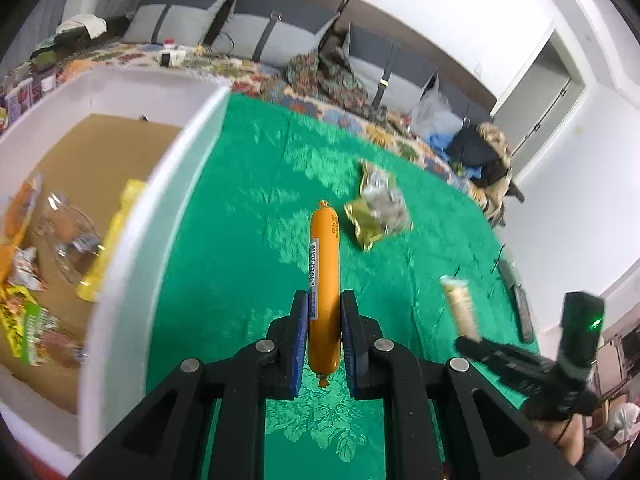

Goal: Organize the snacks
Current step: 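Carry the sausage and snack bar over the white box with both grippers, then open both grippers over the box and withdraw them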

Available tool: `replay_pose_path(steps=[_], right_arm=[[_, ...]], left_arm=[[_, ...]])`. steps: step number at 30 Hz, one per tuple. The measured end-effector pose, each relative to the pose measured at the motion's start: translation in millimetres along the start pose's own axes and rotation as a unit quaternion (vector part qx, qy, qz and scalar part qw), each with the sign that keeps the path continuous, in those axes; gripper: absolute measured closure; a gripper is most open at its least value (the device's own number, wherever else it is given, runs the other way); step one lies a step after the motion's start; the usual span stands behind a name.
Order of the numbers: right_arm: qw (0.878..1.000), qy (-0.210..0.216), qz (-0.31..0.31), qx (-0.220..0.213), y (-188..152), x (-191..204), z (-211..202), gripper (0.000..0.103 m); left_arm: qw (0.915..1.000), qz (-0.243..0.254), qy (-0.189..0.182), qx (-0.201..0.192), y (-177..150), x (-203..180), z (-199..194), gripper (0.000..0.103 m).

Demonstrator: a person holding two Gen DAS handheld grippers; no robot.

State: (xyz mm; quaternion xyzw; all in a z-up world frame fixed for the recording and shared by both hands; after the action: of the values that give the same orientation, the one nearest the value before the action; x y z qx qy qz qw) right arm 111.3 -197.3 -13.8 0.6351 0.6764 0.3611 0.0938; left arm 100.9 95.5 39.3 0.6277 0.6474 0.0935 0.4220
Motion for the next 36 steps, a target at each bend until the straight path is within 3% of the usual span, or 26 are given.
replay_pose_path(steps=[8, 18, 27, 28, 29, 31, 33, 36], right_arm=[[0.997, 0.031, -0.069, 0.001, 8, 63, 7, 0.069], [0.98, 0.123, -0.152, -0.024, 50, 189, 11, 0.069], [0.962, 0.18, -0.203, -0.012, 59, 294, 46, 0.065], [0.963, 0.179, -0.201, -0.01, 60, 298, 52, 0.065], [0.964, 0.179, -0.195, -0.004, 60, 302, 63, 0.051], [0.967, 0.17, -0.189, 0.029, 58, 305, 85, 0.028], [0.97, 0.146, -0.191, 0.04, 54, 302, 95, 0.029], [0.972, 0.127, -0.195, 0.019, 49, 281, 90, 0.029]], left_arm=[[0.9987, -0.019, 0.026, -0.04, 27, 43, -55, 0.088], [0.9894, -0.031, 0.128, -0.062, 50, 138, -100, 0.088], [0.9733, -0.045, 0.219, -0.052, 42, 199, -96, 0.087], [0.9709, -0.048, 0.229, -0.051, 40, 204, -94, 0.079], [0.9688, -0.055, 0.238, -0.043, 36, 212, -90, 0.05], [0.9638, -0.073, 0.254, -0.033, 30, 225, -86, 0.006], [0.9595, -0.076, 0.266, -0.054, 27, 227, -91, 0.005], [0.9603, -0.08, 0.261, -0.059, 24, 223, -94, 0.005]])
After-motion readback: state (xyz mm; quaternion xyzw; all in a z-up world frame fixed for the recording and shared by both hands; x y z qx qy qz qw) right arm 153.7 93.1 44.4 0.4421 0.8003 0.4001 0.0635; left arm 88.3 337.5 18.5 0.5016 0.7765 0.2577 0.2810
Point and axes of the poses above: each gripper's, at about its wrist camera, not at the fingertips, and z roughly the way its jaws point, x to its left, y to its top, the point moved 2 cm from there along z, roughly the way its jaws point, and after that the axes turned 4 degrees about -x, right-handed, at the moved point
